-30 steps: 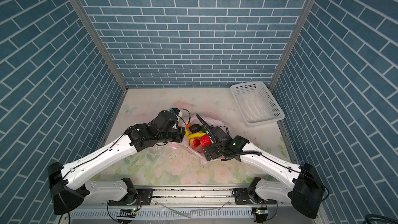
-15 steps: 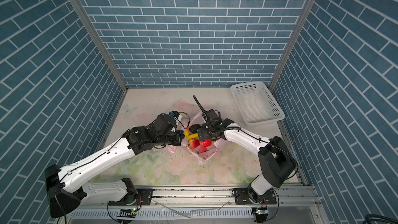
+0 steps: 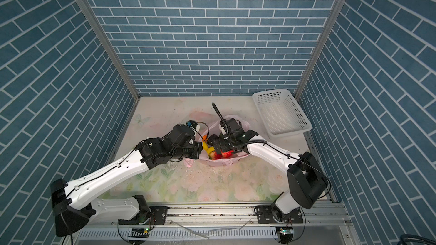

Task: Untie the knot of the plastic bag and take out the fruit
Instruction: Open the plastic bag at the center of the table.

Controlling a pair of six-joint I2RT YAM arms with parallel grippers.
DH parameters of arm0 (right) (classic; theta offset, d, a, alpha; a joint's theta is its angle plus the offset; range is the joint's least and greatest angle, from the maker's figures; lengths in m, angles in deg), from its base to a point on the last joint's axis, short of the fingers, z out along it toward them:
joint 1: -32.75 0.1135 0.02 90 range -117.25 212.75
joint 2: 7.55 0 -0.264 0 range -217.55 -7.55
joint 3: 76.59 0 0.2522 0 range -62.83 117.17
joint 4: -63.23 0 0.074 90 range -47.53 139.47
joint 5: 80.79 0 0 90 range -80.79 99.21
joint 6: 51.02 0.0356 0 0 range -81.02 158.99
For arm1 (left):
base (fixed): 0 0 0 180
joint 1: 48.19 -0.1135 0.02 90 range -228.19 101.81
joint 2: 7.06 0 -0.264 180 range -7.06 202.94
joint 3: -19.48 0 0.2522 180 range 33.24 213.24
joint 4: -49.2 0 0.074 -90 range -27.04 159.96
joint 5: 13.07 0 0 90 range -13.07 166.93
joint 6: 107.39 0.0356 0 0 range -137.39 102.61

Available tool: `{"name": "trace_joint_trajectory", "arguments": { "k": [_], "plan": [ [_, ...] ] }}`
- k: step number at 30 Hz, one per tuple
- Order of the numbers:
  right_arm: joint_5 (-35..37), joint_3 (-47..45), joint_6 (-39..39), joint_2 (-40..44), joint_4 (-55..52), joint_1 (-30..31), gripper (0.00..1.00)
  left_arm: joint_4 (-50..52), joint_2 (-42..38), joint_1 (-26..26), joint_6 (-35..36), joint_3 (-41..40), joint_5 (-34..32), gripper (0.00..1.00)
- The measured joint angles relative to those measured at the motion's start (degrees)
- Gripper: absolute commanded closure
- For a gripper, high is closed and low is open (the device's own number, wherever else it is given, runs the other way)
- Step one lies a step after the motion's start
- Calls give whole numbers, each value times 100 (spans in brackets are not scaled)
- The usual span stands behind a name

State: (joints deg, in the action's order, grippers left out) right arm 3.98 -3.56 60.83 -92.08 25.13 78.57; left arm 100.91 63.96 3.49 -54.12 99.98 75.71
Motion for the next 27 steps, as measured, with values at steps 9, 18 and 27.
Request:
{"name": "trace_joint_trajectory", "arguments": {
  "k": [9, 18, 27],
  "plan": [
    [96, -1193, 885, 988, -157, 632, 1, 33, 238, -7, 9, 236, -138, 100],
    [-365, -1217, 1440, 111, -332, 1110, 1, 426, 234, -7, -24, 236, -116, 100],
    [-140, -1032, 1547, 131, -682, 1191, 2, 1176, 256, -9, 24, 262, 68, 100]
  ]
}}
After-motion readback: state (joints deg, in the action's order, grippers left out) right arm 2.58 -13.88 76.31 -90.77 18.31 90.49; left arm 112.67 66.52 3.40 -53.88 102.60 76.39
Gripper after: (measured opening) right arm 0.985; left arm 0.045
